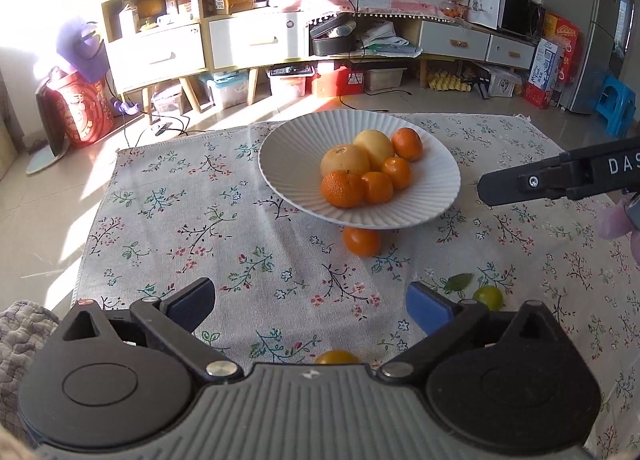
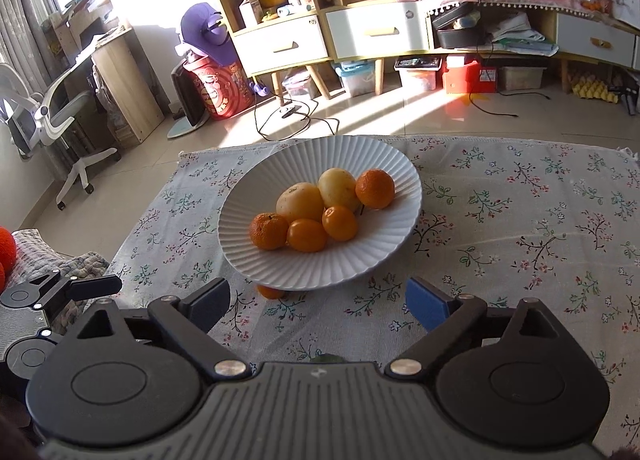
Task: Organize fruits
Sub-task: 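Withdraw both tools from the plate toward the loose green limes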
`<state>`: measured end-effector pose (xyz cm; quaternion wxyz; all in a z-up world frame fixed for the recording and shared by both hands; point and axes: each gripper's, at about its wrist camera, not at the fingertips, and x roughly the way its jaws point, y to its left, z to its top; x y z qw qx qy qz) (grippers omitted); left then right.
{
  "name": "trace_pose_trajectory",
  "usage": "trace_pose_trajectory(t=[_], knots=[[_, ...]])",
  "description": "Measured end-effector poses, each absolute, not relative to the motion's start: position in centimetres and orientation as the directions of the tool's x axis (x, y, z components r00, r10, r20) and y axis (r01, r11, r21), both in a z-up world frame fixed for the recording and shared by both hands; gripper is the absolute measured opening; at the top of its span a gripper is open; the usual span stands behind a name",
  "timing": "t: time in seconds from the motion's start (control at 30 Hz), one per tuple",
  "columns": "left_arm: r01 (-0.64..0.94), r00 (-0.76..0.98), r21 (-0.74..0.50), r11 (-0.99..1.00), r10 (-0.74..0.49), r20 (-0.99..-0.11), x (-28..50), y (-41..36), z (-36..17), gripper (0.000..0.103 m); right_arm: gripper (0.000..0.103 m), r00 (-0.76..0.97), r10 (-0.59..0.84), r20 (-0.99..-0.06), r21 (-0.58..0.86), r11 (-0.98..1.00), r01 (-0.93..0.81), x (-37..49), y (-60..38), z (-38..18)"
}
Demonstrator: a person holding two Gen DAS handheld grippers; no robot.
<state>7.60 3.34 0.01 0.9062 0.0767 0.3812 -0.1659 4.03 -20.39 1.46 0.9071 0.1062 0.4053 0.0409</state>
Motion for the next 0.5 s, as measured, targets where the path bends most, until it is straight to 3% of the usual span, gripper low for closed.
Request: trace_pose_trajectory(t=[0.5], knots=[[0.345, 0.649, -0.046, 0.938, -0.274, -0.71, 5.1, 4.9, -2.2, 0.099, 0.096, 0.62, 0.195, -0.76, 0.219, 0.975, -0.038, 1.0, -19.6, -1.6]])
